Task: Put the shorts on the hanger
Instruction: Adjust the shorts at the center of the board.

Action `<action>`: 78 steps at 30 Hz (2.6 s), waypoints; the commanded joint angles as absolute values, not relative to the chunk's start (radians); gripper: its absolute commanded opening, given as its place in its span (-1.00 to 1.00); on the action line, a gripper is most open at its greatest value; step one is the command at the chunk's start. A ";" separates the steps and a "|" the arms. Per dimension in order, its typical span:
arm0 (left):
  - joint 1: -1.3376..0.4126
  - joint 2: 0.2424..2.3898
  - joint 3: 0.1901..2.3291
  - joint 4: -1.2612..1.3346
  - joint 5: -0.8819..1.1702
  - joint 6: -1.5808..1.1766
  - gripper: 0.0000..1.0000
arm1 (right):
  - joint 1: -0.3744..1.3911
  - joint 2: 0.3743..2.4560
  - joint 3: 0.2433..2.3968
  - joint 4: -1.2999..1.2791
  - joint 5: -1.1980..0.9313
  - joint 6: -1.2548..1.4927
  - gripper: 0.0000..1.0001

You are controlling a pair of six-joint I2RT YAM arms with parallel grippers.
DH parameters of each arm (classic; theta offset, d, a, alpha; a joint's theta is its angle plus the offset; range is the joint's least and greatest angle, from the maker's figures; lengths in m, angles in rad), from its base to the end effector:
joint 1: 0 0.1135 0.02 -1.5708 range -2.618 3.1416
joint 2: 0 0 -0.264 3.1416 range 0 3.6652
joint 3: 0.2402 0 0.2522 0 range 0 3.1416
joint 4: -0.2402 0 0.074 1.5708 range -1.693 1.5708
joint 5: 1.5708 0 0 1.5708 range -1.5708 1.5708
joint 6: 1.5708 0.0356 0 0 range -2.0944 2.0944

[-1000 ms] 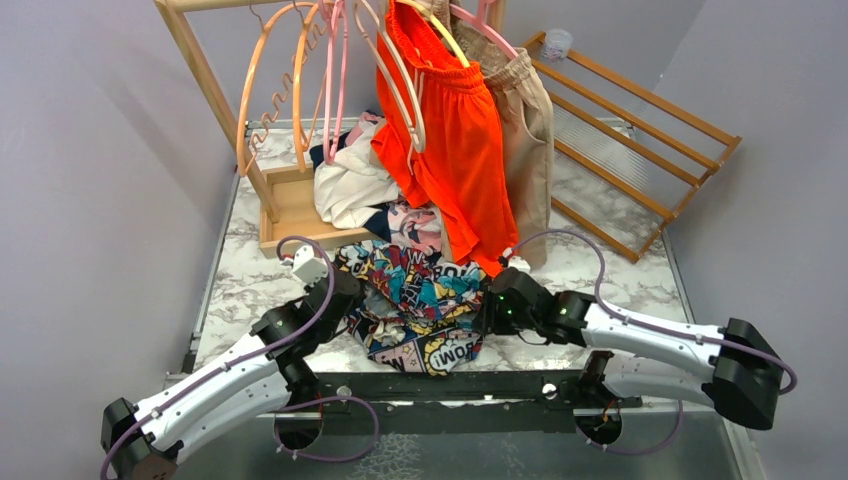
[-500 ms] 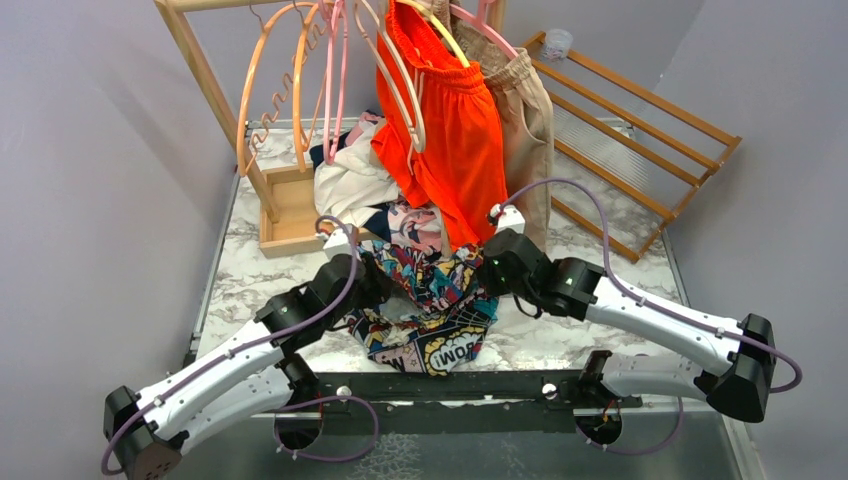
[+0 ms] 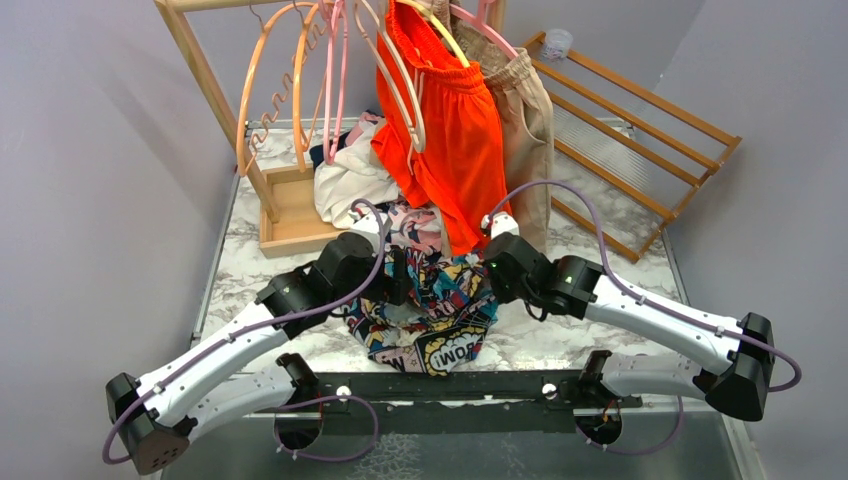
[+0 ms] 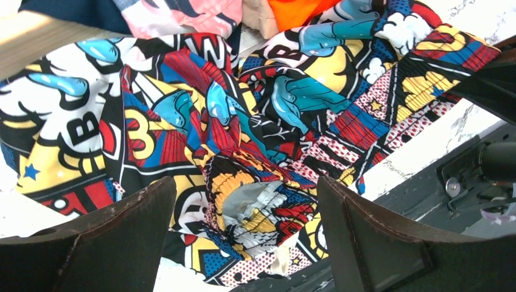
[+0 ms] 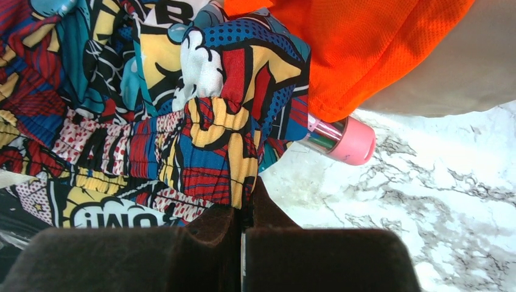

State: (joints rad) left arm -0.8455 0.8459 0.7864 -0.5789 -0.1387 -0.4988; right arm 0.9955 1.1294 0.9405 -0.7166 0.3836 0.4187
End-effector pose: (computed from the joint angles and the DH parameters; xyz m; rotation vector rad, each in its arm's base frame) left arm 0.1236 -0.1320 0.2913 0.3128 2.2452 -0.5867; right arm 0.1337 0.1817 0.2809 -0.5263 2.3379 0.1836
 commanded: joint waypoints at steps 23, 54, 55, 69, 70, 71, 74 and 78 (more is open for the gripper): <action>-0.880 0.983 0.948 -0.613 0.268 0.020 0.72 | 0.965 1.037 1.134 -0.945 0.432 0.282 -0.98; -1.103 1.163 0.859 -0.584 -0.282 -0.021 -0.24 | 0.949 0.982 1.120 -0.920 0.336 0.308 -0.98; -1.103 1.162 0.861 -0.585 -0.293 -0.027 -0.38 | 0.949 0.980 1.120 -0.918 0.329 0.310 -0.98; -1.101 0.919 1.003 -0.522 -0.404 -0.272 -1.00 | 0.948 0.960 1.150 -0.822 0.098 0.299 -0.98; -1.101 0.892 0.998 -0.506 -0.410 -0.318 -1.00 | 0.949 0.959 1.139 -0.808 0.086 0.306 -0.99; -1.101 0.863 0.985 -0.483 -0.408 -0.350 -1.00 | 0.949 0.958 1.125 -0.792 0.078 0.312 -0.99; -1.101 0.783 0.949 -0.431 -0.424 -0.424 -1.00 | 0.950 0.954 1.084 -0.735 0.069 0.345 -0.99; -1.101 0.721 0.965 -0.440 -0.494 -0.447 -1.00 | 0.950 0.958 1.082 -0.694 0.098 0.377 -0.99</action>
